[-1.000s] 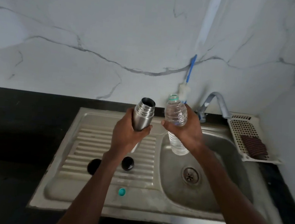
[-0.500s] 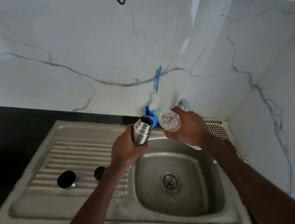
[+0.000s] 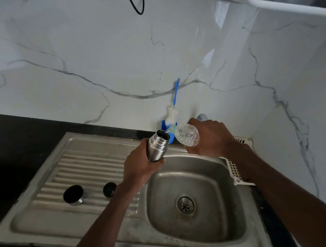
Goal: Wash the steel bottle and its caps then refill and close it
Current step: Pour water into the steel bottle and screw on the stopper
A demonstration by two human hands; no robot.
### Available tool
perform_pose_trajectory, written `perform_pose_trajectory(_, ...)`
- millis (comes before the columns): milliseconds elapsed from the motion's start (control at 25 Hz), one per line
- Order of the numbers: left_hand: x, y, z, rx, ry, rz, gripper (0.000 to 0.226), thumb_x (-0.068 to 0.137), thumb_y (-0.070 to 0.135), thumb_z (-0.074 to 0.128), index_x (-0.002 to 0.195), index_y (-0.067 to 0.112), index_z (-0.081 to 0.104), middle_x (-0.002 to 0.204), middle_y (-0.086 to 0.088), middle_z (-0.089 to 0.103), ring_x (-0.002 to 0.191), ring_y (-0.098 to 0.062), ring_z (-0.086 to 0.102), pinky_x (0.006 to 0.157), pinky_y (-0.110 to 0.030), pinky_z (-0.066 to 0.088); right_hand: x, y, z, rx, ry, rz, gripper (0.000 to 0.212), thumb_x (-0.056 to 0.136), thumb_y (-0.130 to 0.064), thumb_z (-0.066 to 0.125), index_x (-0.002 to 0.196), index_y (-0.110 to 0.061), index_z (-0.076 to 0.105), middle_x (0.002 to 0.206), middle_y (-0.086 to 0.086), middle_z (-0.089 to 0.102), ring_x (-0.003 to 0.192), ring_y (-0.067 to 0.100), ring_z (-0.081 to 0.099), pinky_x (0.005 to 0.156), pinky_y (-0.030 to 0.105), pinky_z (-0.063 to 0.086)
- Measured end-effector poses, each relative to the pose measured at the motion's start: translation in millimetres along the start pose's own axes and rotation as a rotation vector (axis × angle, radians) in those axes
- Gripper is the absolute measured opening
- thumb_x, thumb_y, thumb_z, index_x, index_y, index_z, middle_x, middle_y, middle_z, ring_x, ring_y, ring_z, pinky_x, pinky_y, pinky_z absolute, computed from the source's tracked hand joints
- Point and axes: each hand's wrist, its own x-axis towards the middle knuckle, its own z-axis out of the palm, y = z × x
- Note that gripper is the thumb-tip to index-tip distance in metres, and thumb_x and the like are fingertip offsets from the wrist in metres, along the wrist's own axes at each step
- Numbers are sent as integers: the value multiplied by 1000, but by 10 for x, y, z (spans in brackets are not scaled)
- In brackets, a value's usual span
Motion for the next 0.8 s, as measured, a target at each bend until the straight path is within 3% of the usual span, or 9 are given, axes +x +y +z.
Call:
perform_pose_trajectory(520,-60,-35,-56,-1,7,15,56,69,50,89,109,45,51,92,23,68,80,2,66,70,-31,54,5,-20,-108,-39,-41,-80,60,71,-64,74,119,-34,54,88,-15,51,82,18,56,77,35,52)
perform_pose_trajectory(800,-69,-45,-69,5,9,28,55,70,48,89,109,44,50,93,21,68,80,2,65,67,-26,47,21,-22,-131,-70,-46,-97,62,71,-65,74,121,-34,52,95,-9,61,83,19,58,77,36,53)
